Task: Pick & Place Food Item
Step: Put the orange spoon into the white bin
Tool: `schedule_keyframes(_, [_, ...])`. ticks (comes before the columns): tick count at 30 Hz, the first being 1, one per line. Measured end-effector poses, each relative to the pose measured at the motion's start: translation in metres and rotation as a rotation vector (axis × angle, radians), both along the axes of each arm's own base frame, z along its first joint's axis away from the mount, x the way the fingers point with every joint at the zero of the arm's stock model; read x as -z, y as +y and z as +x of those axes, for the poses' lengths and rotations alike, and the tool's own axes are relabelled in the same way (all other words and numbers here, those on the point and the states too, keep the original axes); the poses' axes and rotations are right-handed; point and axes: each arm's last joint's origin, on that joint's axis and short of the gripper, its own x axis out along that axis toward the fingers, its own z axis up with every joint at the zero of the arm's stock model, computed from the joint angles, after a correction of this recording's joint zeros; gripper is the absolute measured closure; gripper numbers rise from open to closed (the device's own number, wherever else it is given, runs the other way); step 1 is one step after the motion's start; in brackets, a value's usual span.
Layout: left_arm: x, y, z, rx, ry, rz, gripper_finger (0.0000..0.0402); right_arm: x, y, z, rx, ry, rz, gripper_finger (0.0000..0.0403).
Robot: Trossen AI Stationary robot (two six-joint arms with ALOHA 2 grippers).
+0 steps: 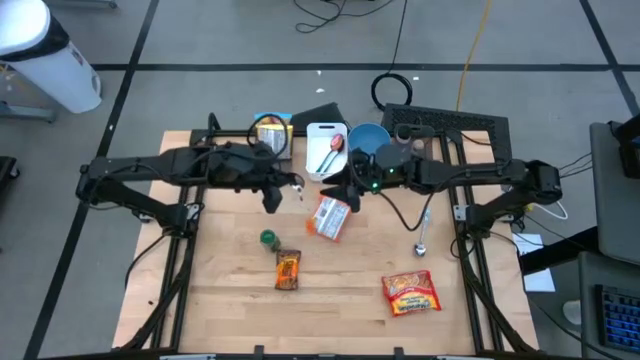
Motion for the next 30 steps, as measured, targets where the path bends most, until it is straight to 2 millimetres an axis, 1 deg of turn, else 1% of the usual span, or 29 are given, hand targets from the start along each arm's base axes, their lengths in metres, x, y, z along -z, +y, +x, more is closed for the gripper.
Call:
schedule_keyframes(4, [-0.004, 0.002, 0.001, 0.028, 0.073, -0.05, 0.0397, 0.005, 0.004, 0.012, -0.019, -0.056, 0.015, 0.0187])
schedule_keyframes(6, [-0.005, 0.001, 0.004, 0.045, 0.091, -0.065, 0.0397, 0.006, 0.004, 0.016, -0.017, -0.084, 0.017, 0.0189])
schedule_keyframes(9, [-0.001, 0.0, 0.012, 0.075, 0.127, -0.086, 0.0392, 0.011, 0.003, 0.021, -0.013, -0.083, 0.018, 0.0193])
schedule_keyframes(13, [0.009, -0.001, 0.024, 0.121, 0.164, -0.106, 0.0397, 0.013, 0.003, 0.023, -0.013, -0.083, 0.025, 0.0197])
schedule_keyframes(19, [0.022, -0.002, 0.038, 0.156, 0.208, -0.137, 0.0388, 0.014, 0.003, 0.024, -0.017, -0.088, 0.025, 0.0198])
schedule_keyframes(22, [0.026, -0.001, 0.045, 0.16, 0.199, -0.136, 0.0396, 0.013, 0.003, 0.024, -0.017, -0.092, 0.023, 0.0198])
schedule_keyframes(25, [0.024, -0.002, 0.049, 0.181, 0.162, -0.133, 0.039, 0.013, 0.003, 0.024, -0.032, -0.092, 0.025, 0.0199])
schedule_keyframes(27, [0.023, -0.001, 0.05, 0.178, 0.152, -0.131, 0.0388, 0.014, 0.004, 0.024, -0.04, -0.087, 0.024, 0.0203])
schedule_keyframes(30, [0.023, 0.001, 0.049, 0.173, 0.157, -0.13, 0.0395, 0.015, 0.004, 0.024, -0.041, -0.074, 0.018, 0.021])
